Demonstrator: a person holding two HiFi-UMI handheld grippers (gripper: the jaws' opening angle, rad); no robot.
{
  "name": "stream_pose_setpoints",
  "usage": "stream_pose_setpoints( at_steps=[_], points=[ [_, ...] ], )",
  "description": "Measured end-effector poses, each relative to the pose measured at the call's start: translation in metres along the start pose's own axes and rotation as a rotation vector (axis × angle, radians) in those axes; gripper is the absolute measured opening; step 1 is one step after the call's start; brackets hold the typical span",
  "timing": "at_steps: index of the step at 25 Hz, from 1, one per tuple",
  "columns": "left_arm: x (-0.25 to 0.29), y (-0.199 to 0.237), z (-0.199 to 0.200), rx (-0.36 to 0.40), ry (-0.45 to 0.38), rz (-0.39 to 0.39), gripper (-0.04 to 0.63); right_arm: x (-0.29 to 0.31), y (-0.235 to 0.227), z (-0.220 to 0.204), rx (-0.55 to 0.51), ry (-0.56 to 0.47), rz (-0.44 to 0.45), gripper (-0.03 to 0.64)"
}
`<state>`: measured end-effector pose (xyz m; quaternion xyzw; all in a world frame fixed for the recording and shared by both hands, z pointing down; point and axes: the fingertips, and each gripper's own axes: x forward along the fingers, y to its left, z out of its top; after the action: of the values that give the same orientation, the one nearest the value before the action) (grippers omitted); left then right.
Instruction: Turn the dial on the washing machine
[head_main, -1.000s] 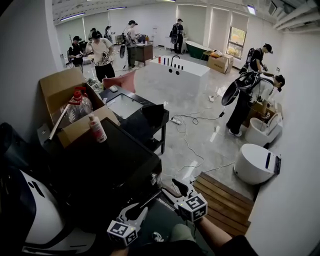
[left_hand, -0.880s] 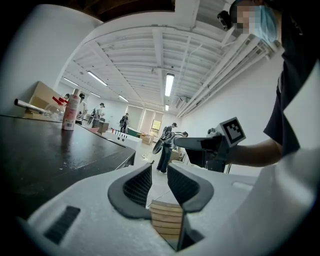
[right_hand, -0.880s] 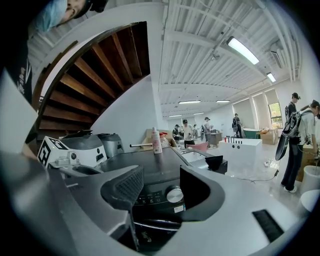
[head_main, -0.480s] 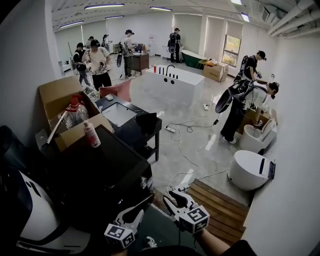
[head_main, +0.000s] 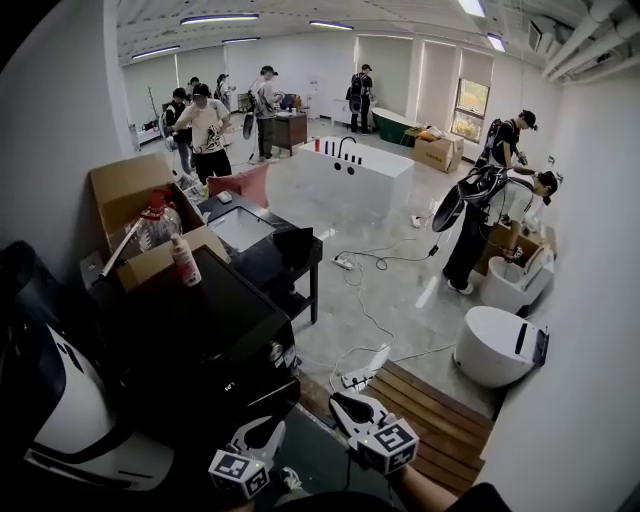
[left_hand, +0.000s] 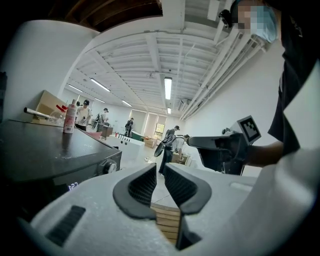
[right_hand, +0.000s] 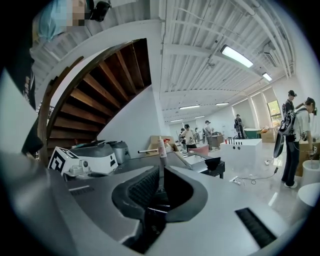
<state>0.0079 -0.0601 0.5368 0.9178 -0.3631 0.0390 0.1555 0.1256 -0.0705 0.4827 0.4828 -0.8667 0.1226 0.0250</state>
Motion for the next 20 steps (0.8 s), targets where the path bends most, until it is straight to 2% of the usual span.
stream_pose_setpoints(
  at_steps=[5, 9, 20],
  points=[
    [-0.011, -0.025, -0.004, 0.022, -0.009, 0.012, 0.037, -0.028, 0.007, 0.000, 0.008, -0.016, 0.016, 0.003],
    [-0.022, -0.038, -0.011, 0.027, -0.011, 0.032, 0.012, -0.043, 0.014, -0.005, 0.011, -0.013, 0.033, 0.003],
    [-0.032, -0.060, -0.027, 0.035, 0.000, 0.050, 0.012, -0.067, 0.024, -0.023, 0.025, 0.023, 0.069, 0.002]
  ],
)
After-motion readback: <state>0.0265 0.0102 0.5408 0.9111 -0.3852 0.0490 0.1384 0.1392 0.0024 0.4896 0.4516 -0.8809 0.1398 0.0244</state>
